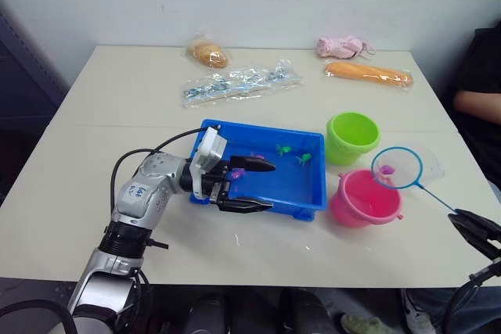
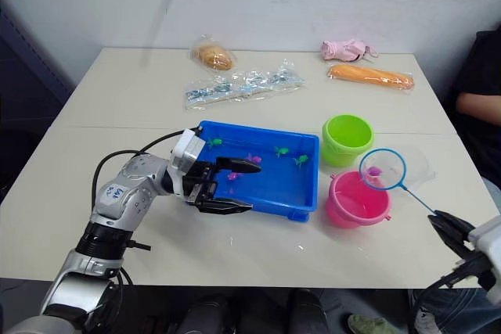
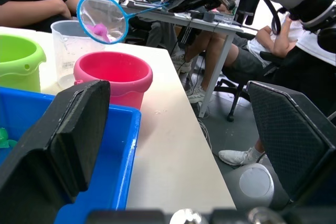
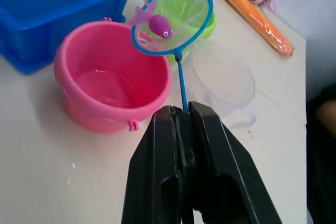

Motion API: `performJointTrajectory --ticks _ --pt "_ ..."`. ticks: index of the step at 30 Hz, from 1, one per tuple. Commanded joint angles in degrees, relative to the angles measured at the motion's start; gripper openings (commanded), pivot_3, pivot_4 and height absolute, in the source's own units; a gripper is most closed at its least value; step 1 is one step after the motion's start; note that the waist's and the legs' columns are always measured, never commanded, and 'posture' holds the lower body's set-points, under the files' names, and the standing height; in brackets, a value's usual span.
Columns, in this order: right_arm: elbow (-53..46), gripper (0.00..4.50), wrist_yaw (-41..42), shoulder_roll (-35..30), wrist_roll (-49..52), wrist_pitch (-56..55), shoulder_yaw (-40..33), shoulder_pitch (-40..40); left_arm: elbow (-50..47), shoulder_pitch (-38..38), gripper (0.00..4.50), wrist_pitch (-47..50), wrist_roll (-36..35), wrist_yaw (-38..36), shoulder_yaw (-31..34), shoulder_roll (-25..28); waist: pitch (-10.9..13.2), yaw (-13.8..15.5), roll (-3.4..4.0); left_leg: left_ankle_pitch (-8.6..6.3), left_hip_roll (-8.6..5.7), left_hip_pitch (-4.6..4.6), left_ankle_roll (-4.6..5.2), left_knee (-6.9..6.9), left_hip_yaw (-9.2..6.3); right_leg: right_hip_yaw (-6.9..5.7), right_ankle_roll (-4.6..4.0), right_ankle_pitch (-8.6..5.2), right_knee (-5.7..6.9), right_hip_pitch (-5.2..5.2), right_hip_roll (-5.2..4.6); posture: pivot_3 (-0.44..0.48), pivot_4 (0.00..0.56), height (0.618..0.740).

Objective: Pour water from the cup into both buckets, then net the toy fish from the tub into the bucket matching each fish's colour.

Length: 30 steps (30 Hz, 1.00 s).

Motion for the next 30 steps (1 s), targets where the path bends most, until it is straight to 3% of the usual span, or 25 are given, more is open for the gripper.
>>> performJointTrajectory --ticks 1,4,11,15,27,30 --pt "4.81 0.00 -2.39 0.66 -6.16 -15.09 2.12 1.40 -1.37 0.28 4.47 -1.04 0.13 0.45 0.37 -0.44 0.00 0.02 0.00 -0.01 0.00 0.09 0.01 -0.02 0.01 0.00 0.00 0.00 -0.03 0.11 0.00 0.000 0.150 0.740" --pt "10.34 0.00 -5.72 0.70 -12.14 -27.83 3.96 2.11 -2.19 0.88 4.47 -1.24 0.29 1.06 0.61 -0.35 0.01 -0.02 0.01 -0.06 0.10 0.46 -0.02 -0.12 0.01 0.02 -0.04 -0.03 -0.14 0.44 0.00 0.000 0.150 0.740" --pt "17.50 0.00 -12.95 -0.84 -21.17 -45.11 6.81 2.99 -4.12 2.36 4.47 -0.93 0.02 2.64 1.05 -0.11 0.00 -0.11 0.03 -0.06 0.21 0.54 -0.02 -0.16 0.04 0.11 -0.08 -0.05 -0.10 0.44 -0.06 0.000 0.150 0.740" --pt "22.30 0.00 -24.36 -1.65 -38.13 -56.09 3.95 1.24 -4.68 2.53 4.47 -0.66 -0.28 2.96 0.80 -0.28 -0.01 -0.13 0.04 -0.06 0.23 0.55 -0.02 -0.16 0.03 0.11 -0.09 -0.06 -0.09 0.44 -0.06 0.000 0.150 0.740" --pt "22.94 0.00 -39.27 -2.60 -50.40 -61.71 3.01 1.03 -5.86 3.41 4.47 0.20 -0.63 3.92 1.07 -0.24 -0.01 -0.35 0.10 -0.06 0.22 0.55 -0.03 -0.21 0.03 0.12 -0.14 -0.09 -0.09 0.43 -0.14 0.000 0.150 0.740" --pt "21.07 0.00 -38.99 -2.89 -47.44 -59.49 4.62 1.82 -6.28 3.69 4.47 0.50 -0.73 3.99 1.02 -0.10 -0.01 -0.41 0.11 -0.06 0.22 0.55 -0.02 -0.22 0.01 0.12 -0.16 -0.10 -0.09 0.43 -0.15 0.000 0.150 0.740"
